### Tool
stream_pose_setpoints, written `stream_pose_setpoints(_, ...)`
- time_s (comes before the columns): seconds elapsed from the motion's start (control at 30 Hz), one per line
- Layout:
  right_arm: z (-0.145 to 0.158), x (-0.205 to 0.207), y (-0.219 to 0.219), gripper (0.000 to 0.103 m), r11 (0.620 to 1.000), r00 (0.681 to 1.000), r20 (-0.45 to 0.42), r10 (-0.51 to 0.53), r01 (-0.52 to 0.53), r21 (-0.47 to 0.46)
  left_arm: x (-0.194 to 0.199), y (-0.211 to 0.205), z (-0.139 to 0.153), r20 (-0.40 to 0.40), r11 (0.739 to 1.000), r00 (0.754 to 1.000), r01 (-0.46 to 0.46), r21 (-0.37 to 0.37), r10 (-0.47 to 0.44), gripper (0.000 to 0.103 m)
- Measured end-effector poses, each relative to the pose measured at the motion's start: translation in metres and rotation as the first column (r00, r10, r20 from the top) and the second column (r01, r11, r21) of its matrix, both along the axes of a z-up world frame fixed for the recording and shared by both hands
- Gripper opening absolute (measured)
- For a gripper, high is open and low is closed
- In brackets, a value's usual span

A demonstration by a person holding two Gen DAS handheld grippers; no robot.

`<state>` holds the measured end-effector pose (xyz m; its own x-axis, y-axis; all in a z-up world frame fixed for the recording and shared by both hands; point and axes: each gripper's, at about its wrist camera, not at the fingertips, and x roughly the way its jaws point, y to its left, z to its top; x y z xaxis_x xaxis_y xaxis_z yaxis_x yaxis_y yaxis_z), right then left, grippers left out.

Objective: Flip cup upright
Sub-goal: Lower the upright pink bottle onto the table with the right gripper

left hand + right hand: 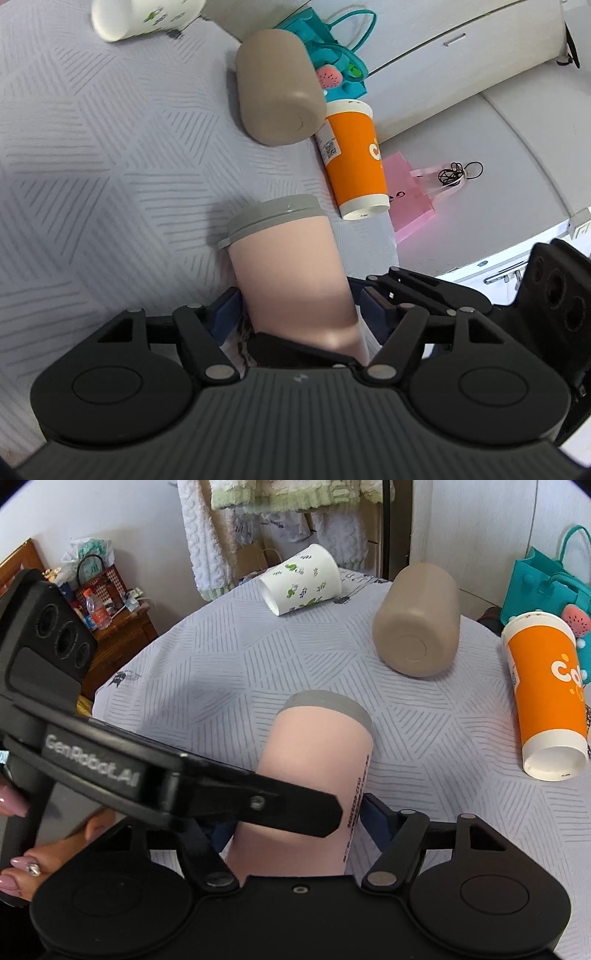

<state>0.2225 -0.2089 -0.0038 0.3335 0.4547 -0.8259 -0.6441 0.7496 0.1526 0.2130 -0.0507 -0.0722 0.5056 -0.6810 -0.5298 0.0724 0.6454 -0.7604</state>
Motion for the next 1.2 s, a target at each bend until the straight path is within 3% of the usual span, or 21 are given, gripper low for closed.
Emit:
stream_pose_setpoints(0.13, 0.007, -0.010, -0.007, 0.075, 0.996, 0.998, 0.055, 0.028, -0.033, 0.082, 0.001, 0.003, 0.001, 0.041, 1.000, 0.999, -0.007, -0.017, 0.008, 0.072)
stream_pose_setpoints(0.17, 0.010, -0.013, -0.008, 0.072, 0.994, 0.996, 0.081, 0.032, -0.041, 0.105, 0.000, 0.005, 0.005, 0.068, 1.000, 0.998, -0.004, -0.007, 0.005, 0.068)
stream_pose_setpoints(0.3, 0.011, -0.021, -0.010, 0.069, 0.992, 0.980, 0.191, 0.048, -0.070, 0.108, -0.008, 0.003, 0.025, 0.210, 0.994, 0.978, -0.027, 0.109, 0.004, 0.064)
stream_pose_setpoints(0.4, 0.011, -0.020, -0.010, 0.067, 0.991, 0.975, 0.219, 0.044, -0.070, 0.114, -0.011, 0.001, 0.037, 0.267, 0.987, 0.964, -0.021, 0.156, -0.022, 0.062)
stream_pose_setpoints(0.6, 0.016, -0.018, -0.004, 0.067, 0.993, 0.937, 0.349, 0.005, -0.044, 0.106, -0.013, -0.012, 0.059, 0.421, 0.961, 0.905, -0.066, 0.269, -0.056, 0.062)
stream_pose_setpoints(0.73, 0.009, -0.012, -0.006, 0.067, 0.987, 0.886, 0.455, -0.089, 0.019, 0.157, 0.000, -0.017, 0.066, 0.486, 0.945, 0.870, -0.089, 0.315, -0.080, 0.062)
stream_pose_setpoints(0.8, 0.005, -0.004, -0.010, 0.068, 0.971, 0.881, 0.446, -0.159, 0.058, 0.231, 0.006, -0.015, 0.067, 0.498, 0.945, 0.863, -0.084, 0.315, -0.089, 0.062)
stream_pose_setpoints(0.87, 0.000, 0.006, -0.022, 0.068, 0.935, 0.897, 0.379, -0.227, 0.092, 0.343, 0.007, -0.017, 0.068, 0.509, 0.939, 0.854, -0.079, 0.336, -0.110, 0.062)
stream_pose_setpoints(0.93, -0.005, 0.012, -0.028, 0.068, 0.912, 0.908, 0.338, -0.248, 0.101, 0.398, 0.007, -0.018, 0.066, 0.511, 0.932, 0.850, -0.071, 0.356, -0.131, 0.062)
stream_pose_setpoints(1.0, -0.010, 0.015, -0.027, 0.068, 0.918, 0.911, 0.337, -0.237, 0.096, 0.384, 0.007, -0.021, 0.060, 0.501, 0.928, 0.852, -0.053, 0.370, -0.151, 0.062)
stream_pose_setpoints(1.13, -0.018, 0.009, -0.020, 0.068, 0.943, 0.904, 0.371, -0.212, 0.090, 0.320, -0.004, -0.029, 0.055, 0.548, 0.912, 0.810, -0.042, 0.408, -0.207, 0.062)
stream_pose_setpoints(1.2, -0.017, 0.004, -0.021, 0.067, 0.953, 0.900, 0.386, -0.203, 0.092, 0.287, -0.006, -0.031, 0.055, 0.543, 0.919, 0.809, -0.007, 0.395, -0.227, 0.062)
